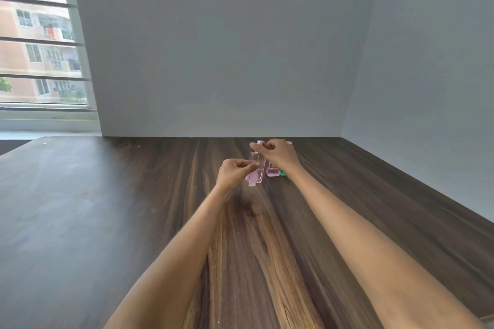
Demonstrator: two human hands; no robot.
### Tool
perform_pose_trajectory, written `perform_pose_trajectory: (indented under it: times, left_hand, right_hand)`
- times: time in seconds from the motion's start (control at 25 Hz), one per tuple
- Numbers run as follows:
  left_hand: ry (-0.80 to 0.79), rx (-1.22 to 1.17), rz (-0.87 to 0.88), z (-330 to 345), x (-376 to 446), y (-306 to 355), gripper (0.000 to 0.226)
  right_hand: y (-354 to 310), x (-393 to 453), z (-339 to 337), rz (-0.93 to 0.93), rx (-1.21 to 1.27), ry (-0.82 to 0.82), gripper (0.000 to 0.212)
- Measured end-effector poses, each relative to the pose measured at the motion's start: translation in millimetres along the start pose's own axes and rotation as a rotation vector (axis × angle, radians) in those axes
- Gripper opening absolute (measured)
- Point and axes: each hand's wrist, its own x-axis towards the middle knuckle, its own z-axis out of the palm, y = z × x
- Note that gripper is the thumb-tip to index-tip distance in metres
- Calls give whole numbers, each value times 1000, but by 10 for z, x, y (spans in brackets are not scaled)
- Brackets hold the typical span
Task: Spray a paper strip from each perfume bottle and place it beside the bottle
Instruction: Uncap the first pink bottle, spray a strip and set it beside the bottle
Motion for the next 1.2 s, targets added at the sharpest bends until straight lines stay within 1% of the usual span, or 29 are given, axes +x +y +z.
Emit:
perform_pose_trajectory:
  times: [0.08,0.2,0.32,0.48,0.56,0.64,0.68,0.72,0.8,0.88,0.92,0.96,1.08,1.12,1.2]
  left_hand:
    - [-22,12,-7,-15,-10,9,26]
    - [-79,1,-7,-30,-24,31,27]
    - [-127,-81,-29,-52,-84,69,28]
    - [-197,-74,-64,-95,-101,97,30]
    - [-225,-45,-100,-113,-122,85,28]
    - [-195,-45,-114,-126,-152,58,22]
    - [-163,-59,-113,-135,-165,44,19]
    - [-125,-78,-111,-147,-173,36,18]
    - [-70,-99,-109,-161,-172,28,24]
    - [-60,-102,-114,-164,-181,41,29]
    - [-61,-107,-111,-159,-180,40,30]
    - [-57,-115,-108,-149,-178,37,31]
    - [-46,-122,-93,-114,-177,35,32]
    - [-46,-124,-91,-105,-177,34,32]
    - [-47,-126,-88,-91,-188,34,31]
  right_hand:
    - [-32,55,-40,-3,-62,16,51]
    - [-61,134,-97,16,-94,-16,39]
    - [-82,175,-192,23,-8,-121,27]
    - [-48,142,-319,19,117,-254,21]
    - [-9,125,-400,20,229,-288,18]
    - [48,110,-487,48,351,-294,8]
    - [91,81,-509,65,386,-273,8]
    - [144,41,-518,81,412,-243,12]
    - [300,-30,-490,101,438,-213,18]
    - [504,-77,-421,115,477,-271,44]
    - [592,-99,-382,129,449,-303,52]
    - [662,-122,-347,133,377,-316,52]
    - [810,-176,-244,84,-26,-237,37]
    - [823,-201,-216,64,-126,-220,34]
    - [827,-231,-161,50,-222,-222,34]
